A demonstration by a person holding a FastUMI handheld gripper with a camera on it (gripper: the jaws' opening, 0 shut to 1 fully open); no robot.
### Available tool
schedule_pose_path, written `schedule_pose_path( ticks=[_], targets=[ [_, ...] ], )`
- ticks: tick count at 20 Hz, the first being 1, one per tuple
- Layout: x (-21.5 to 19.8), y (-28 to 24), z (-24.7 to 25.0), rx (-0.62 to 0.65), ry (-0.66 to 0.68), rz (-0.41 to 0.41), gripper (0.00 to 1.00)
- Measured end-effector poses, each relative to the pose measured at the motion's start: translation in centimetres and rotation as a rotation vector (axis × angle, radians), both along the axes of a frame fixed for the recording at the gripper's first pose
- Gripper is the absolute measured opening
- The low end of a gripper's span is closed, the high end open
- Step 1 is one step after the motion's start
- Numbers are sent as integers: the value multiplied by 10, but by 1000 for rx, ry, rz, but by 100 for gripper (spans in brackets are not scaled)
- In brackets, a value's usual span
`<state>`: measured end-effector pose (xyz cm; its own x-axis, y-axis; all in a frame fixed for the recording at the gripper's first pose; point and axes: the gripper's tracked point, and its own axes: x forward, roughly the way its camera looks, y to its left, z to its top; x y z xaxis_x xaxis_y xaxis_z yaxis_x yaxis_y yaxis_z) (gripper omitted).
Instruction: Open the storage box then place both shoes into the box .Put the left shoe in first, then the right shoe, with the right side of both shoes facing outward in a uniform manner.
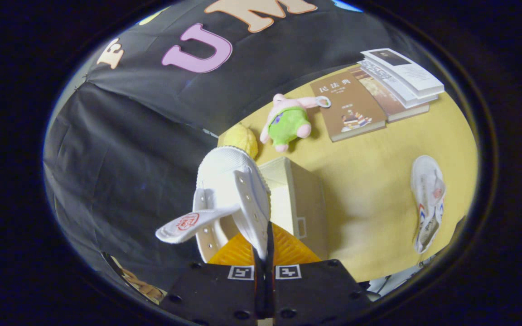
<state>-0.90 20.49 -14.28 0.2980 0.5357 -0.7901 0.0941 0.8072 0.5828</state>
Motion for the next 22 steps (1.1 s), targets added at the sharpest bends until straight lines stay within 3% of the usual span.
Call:
schedule_pose_path(
  ticks=[10,18,22],
  targets=[
    [-14,83,-61,-85,50,86,4],
    [-20,85,-121,-218,110,-5,4],
    [-36,101,-139,-232,135,61,25]
  ],
)
